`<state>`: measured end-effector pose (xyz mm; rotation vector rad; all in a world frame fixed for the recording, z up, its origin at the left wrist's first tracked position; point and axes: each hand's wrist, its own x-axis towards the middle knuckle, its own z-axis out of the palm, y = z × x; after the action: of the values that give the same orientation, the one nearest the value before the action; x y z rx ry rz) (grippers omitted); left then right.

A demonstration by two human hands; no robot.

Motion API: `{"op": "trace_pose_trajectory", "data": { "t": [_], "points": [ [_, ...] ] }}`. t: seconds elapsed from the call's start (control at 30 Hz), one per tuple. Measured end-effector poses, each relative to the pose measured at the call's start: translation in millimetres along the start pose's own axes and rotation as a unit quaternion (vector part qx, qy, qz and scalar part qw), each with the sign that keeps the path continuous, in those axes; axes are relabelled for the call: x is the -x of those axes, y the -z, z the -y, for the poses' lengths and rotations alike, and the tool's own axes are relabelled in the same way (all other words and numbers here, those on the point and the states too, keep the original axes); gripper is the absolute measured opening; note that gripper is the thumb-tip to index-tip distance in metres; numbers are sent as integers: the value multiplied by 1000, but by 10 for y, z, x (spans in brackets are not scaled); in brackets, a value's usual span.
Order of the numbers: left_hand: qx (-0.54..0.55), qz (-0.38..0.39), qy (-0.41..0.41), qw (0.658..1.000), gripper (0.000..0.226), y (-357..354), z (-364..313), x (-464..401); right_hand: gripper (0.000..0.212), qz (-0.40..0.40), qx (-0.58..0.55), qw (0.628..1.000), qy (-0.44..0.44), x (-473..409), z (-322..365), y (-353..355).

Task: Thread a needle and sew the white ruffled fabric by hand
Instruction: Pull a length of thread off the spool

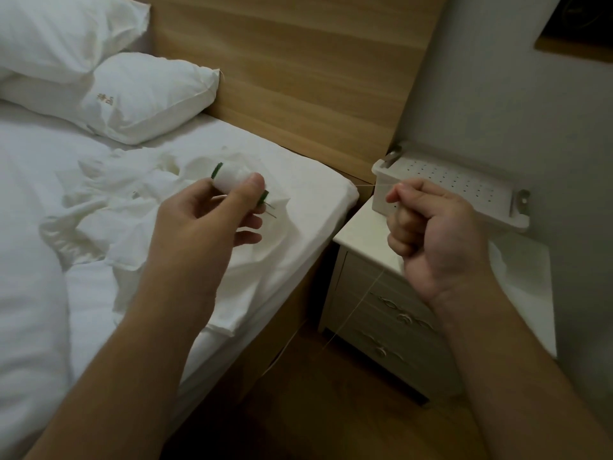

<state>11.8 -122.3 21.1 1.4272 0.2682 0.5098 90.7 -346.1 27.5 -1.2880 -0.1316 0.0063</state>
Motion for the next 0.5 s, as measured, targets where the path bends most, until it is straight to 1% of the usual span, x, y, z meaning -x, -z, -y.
{"op": "trace_pose_trajectory", "data": {
  "t": [0.1, 0.2, 0.3, 0.4, 0.5],
  "points": [
    [72, -19, 39, 996, 20, 8, -26, -9, 29, -32, 24, 999, 1, -16, -23, 32],
    [87, -37, 39, 995, 24, 9, -27, -12, 28, -55, 65, 996, -4, -18, -50, 49],
    [143, -48, 53, 987, 23, 16, -42, -22, 27, -64, 112, 992, -10, -5, -60, 58],
    [141, -65, 43, 987, 21, 46, -37, -34, 27, -78, 163, 983, -12, 9, -54, 77],
    [133, -85, 11, 987, 24, 43, -21, -24, 26, -91, 166, 982, -15, 18, -55, 91]
  ]
}}
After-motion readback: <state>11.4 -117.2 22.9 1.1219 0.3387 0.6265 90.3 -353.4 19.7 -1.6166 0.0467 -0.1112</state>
